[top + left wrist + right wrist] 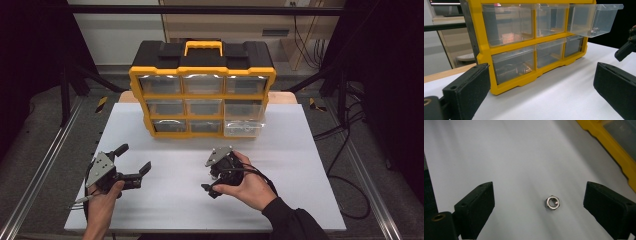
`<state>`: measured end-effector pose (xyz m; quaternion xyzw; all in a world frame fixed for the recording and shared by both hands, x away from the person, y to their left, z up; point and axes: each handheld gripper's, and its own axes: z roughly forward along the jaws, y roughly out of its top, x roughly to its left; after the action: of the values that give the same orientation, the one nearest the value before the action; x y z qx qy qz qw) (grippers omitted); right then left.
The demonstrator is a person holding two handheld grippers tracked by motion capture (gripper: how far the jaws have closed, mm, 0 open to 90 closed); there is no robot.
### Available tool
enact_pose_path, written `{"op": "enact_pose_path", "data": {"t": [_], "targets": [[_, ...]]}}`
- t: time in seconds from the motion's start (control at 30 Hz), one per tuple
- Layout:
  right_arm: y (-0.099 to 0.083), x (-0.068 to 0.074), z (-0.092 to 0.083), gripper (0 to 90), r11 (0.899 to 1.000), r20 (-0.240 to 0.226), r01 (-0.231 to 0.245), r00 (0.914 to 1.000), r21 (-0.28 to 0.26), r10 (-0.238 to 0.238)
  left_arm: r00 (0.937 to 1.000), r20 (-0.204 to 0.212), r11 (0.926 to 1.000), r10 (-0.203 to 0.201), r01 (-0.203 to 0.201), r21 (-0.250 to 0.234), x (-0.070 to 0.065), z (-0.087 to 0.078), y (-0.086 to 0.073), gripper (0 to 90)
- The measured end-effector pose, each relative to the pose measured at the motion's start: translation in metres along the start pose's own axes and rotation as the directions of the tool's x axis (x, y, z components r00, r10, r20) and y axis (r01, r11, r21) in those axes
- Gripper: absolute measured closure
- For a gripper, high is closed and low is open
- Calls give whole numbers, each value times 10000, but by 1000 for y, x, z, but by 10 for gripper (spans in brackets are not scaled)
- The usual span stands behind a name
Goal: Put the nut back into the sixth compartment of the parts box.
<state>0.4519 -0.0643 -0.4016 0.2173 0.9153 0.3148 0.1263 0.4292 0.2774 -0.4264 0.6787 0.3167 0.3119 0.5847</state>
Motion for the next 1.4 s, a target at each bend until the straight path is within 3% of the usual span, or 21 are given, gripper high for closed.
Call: {"op": "enact_pose_path", "data": {"t": [0.13,0.27,0.37,0.47,0.73,1.2,1.37,1.4], "targets": [[-7,-2,5,87,9991,2,-414,9991,72,414,10000,-4,10000,-4,4,-4,0,0,0,8],[-14,-5,10,86,9988,-39,-393,9992,304,395,10000,2,10000,-9,9,-3,0,0,0,8],[-17,-4,12,89,9972,-70,-674,9977,328,677,10000,-1,10000,-22,22,-11,0,0,0,8],[-20,-5,14,89,9975,-183,-496,9986,508,506,10000,-6,10000,-14,14,-8,0,0,0,8],[-21,-10,20,93,9935,-86,-873,9961,730,881,10000,-10,10000,-11,11,-17,0,0,0,8],[-23,-18,28,92,9913,-2,-803,9967,1039,808,10000,-17,10000,-2,2,-30,0,0,0,7],[-22,-19,30,108,9882,61,-1098,9939,1068,1098,10000,-19,10000,-8,8,-35,1,-1,0,8],[-23,-20,30,108,9892,33,-956,9954,1113,958,10000,-18,10000,-10,10,-33,1,-1,0,8]]}}
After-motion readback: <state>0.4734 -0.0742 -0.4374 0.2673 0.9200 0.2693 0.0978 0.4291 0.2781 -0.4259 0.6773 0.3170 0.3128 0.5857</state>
